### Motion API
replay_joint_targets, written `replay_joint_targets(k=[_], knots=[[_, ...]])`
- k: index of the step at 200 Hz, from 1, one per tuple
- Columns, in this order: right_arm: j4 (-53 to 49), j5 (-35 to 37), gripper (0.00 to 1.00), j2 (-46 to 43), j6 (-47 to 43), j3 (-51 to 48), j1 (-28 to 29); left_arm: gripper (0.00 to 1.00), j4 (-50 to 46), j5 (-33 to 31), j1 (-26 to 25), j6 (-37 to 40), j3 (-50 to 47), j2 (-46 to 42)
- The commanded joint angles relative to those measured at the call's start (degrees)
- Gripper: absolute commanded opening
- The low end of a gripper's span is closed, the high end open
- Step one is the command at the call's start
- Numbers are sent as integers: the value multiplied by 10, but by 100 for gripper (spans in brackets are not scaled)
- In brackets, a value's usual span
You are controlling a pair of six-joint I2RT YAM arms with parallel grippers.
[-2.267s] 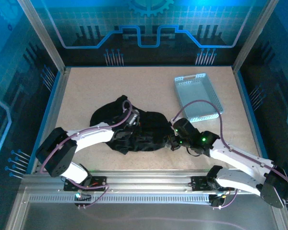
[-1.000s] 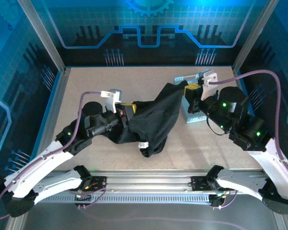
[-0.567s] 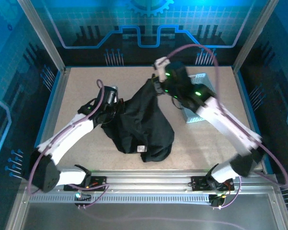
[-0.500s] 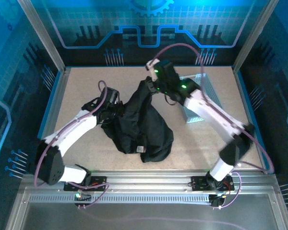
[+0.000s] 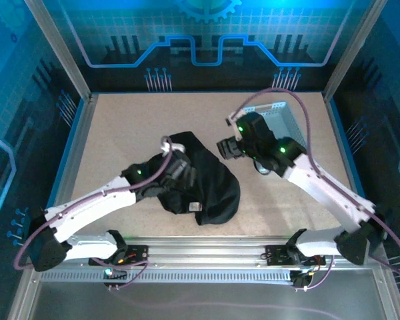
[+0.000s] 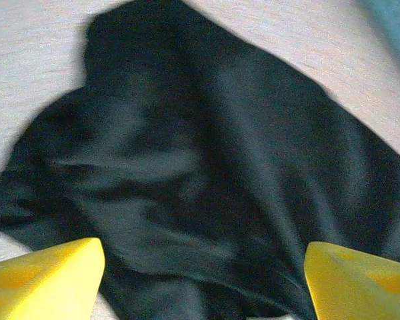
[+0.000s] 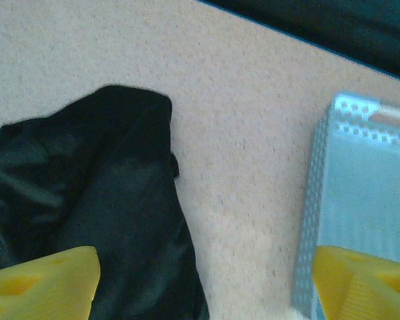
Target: Fold the inside-out t-shirt
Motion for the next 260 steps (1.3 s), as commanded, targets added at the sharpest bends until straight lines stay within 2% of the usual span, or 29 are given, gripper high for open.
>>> replay_joint_targets(k=[1, 29, 56, 77, 92, 113, 139, 161, 183, 196, 225, 260], knots=[[5, 25, 84, -42, 48, -100, -2, 80, -30, 8, -76, 0, 3, 53], [0, 21, 85, -107, 86, -177, -30, 80, -25, 86, -144, -74, -7, 101], [12, -11, 85, -136, 106, -204, -51, 76, 11, 142, -145, -130, -42, 122], [22, -21, 85, -134, 112, -204, -52, 76, 36, 175, -147, -141, -53, 138], [27, -27, 85, -127, 113, -201, -53, 72, 63, 205, -146, -136, -52, 163], [34, -37, 85, -117, 115, -200, -53, 60, 93, 223, -147, -129, -43, 193], [44, -51, 85, -113, 123, -210, -52, 41, 82, 207, -146, -122, -23, 211], [58, -72, 83, -103, 126, -230, -49, 26, 65, 167, -143, -119, -21, 188], [78, -116, 83, -75, 142, -248, -39, 8, 51, 111, -141, -102, -28, 134], [91, -123, 84, -57, 149, -257, -16, 1, 68, 102, -124, -93, -50, 79], [117, -109, 89, -28, 119, -268, 57, 0, 154, 160, -51, -66, -114, -68], [200, -138, 93, -50, 73, -322, 100, 0, 113, 178, 47, -29, -93, -119]])
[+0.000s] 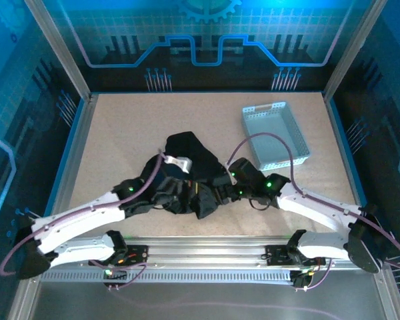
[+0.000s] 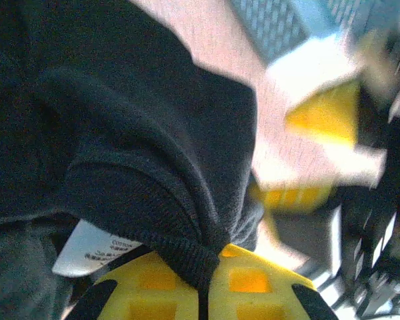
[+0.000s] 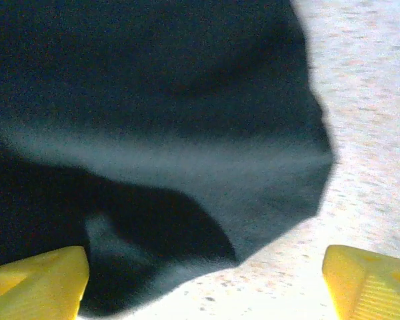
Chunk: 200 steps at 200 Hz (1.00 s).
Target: Fold the inside-out t-shirt
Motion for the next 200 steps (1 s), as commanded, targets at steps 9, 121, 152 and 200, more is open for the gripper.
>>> replay_joint_targets(k=[9, 121, 152, 200], knots=[[97, -41, 93, -29, -40, -46, 20, 0, -13, 23, 67, 51, 6, -21], [179, 1, 37, 154, -41, 92, 3, 6, 55, 123, 216, 61, -26, -89], [133, -11, 4, 107, -48, 115, 3, 5, 48, 118, 241, 79, 12, -100], [1, -29, 0, -51, -91, 158, -3, 8, 74, 153, 248, 111, 63, -107]])
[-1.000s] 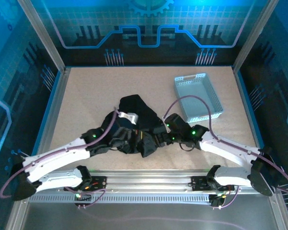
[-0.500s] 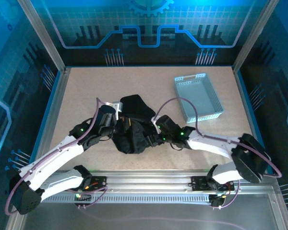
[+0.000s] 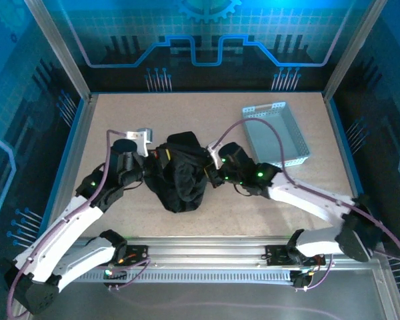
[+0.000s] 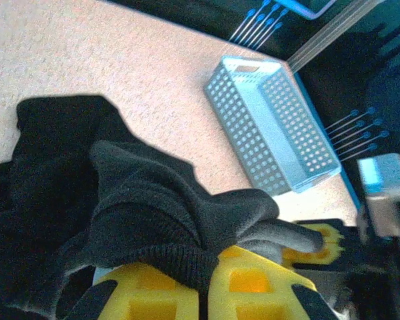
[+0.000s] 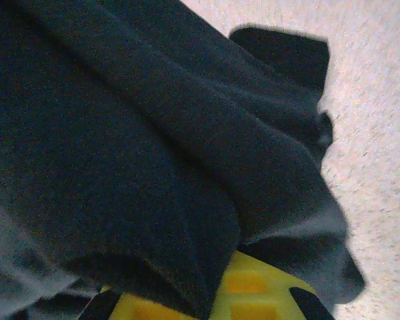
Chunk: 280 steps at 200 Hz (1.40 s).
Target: Fold the inside-out t-shirt
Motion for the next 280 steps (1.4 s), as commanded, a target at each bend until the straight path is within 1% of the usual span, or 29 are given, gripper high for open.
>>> replay_joint_targets(k=[1, 15, 28, 46, 61, 65, 70, 77, 90, 111, 128, 138, 148, 162, 172, 179, 182, 185, 200, 206, 211, 224, 239, 257, 280], knots=[[-76, -23, 0, -90, -32, 32, -11, 8, 40, 35, 6, 28, 28, -12], [-100, -49, 0, -108, -35, 38, -28, 10, 44, 27, 7, 25, 24, -3], [-108, -62, 0, -93, -27, 41, -42, 10, 27, 6, 7, 20, 19, 26], [-90, -75, 0, -42, -23, 33, -48, 10, -8, -29, 11, 5, 11, 84], [-67, -80, 0, 14, -12, 27, -52, 11, -48, -55, 23, -8, 14, 150], [-63, -84, 0, 31, -9, 28, -53, 12, -55, -53, 26, -9, 16, 166], [-59, -86, 0, 49, -6, 30, -54, 18, -65, -56, 30, -10, 18, 186], [-54, -87, 0, 72, -1, 33, -54, 24, -79, -61, 37, -13, 22, 209], [-51, -78, 0, 97, 9, 37, -56, 26, -87, -63, 49, -12, 23, 238], [-38, -66, 0, 91, 31, 18, -72, 31, -38, -44, 66, -15, -10, 215], [-36, -69, 0, 71, 58, -7, -107, 39, 12, 0, 99, -34, -47, 173], [-31, -80, 0, 56, 69, -25, -127, 41, 15, -6, 121, -56, -63, 151], [-25, -89, 0, 42, 69, -41, -135, 41, 13, -6, 143, -73, -75, 136], [-15, -106, 0, 26, 60, -47, -133, 43, 3, 1, 150, -78, -78, 131], [-11, -113, 0, 17, 58, -47, -128, 45, 2, 22, 136, -69, -72, 130], [-10, -112, 0, 15, 58, -47, -122, 49, 0, 19, 112, -55, -64, 129], [-9, -112, 0, 14, 58, -47, -119, 51, -3, 11, 92, -45, -59, 128], [-8, -112, 0, 14, 57, -47, -117, 53, -8, -1, 71, -36, -54, 128], [-7, -104, 0, 13, 57, -46, -106, 63, -36, -97, -26, 6, -17, 140], [-6, -102, 0, 13, 58, -44, -104, 66, -51, -135, -52, 15, -2, 153], [-5, -101, 0, 13, 59, -44, -103, 67, -63, -162, -66, 17, 12, 171], [0, -101, 0, 12, 61, -44, -102, 67, -111, -216, -83, 13, 50, 215], [-1, -101, 0, 12, 60, -41, -101, 68, -143, -266, -98, 17, 82, 261], [-4, -94, 0, 7, 58, -41, -98, 69, -151, -269, -104, 31, 106, 308], [-6, -90, 0, 0, 58, -43, -98, 70, -175, -284, -106, 24, 137, 355]])
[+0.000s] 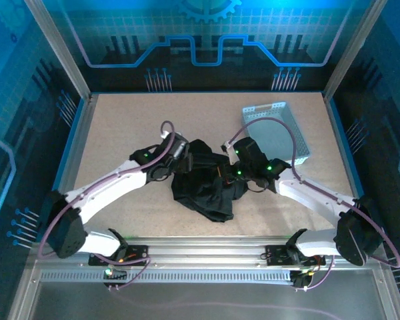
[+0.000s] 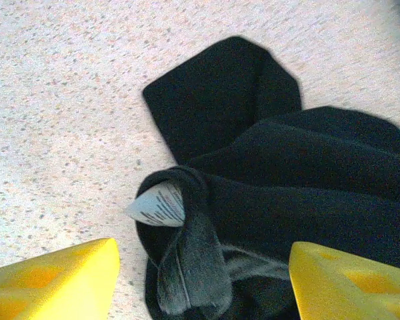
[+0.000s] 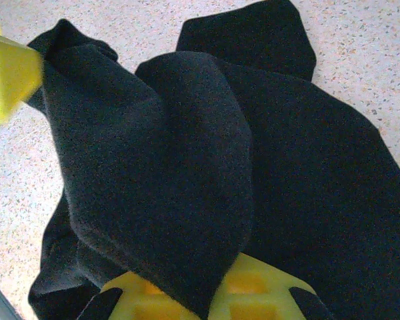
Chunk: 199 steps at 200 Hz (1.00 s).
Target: Fold the inside-out t-shirt
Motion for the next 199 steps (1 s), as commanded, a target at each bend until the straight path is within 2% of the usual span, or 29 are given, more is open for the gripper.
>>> replay_joint_targets(k=[1, 25, 67, 92, 116, 130, 141, 147, 164, 177, 185, 199], knots=[[10, 5, 0, -21, 3, -1, 7, 70, -63, -58, -6, 11, 34, 43], [10, 17, 0, -27, 5, -5, 7, 69, -85, -91, -4, 3, 51, 69], [-5, 40, 0, -41, 4, -5, -1, 49, -76, -86, 30, -11, 16, 60], [-7, 37, 0, -43, 2, -5, -2, 40, -67, -83, 75, -33, -30, 10], [-2, 24, 0, -40, -1, -5, -1, 33, -28, -36, 99, -31, -67, -45], [-4, 22, 0, -36, 1, -5, 0, 31, -32, -36, 72, -17, -57, -62], [-4, 19, 0, -34, 3, -4, 3, 36, -37, -63, 19, -8, -47, -78], [-3, 17, 0, -35, 5, -2, 5, 38, -32, -57, -5, -9, -45, -88], [11, -4, 0, -40, 11, -5, 9, 44, 33, 72, -35, -18, -71, -115], [24, -17, 0, -47, 19, -5, 11, 46, 68, 138, -51, -59, -94, -114], [29, -17, 0, -50, 23, -18, 11, 48, 70, 162, -60, -73, -94, -99], [30, -13, 0, -51, 28, -25, 12, 49, 50, 154, -87, -86, -82, -63]])
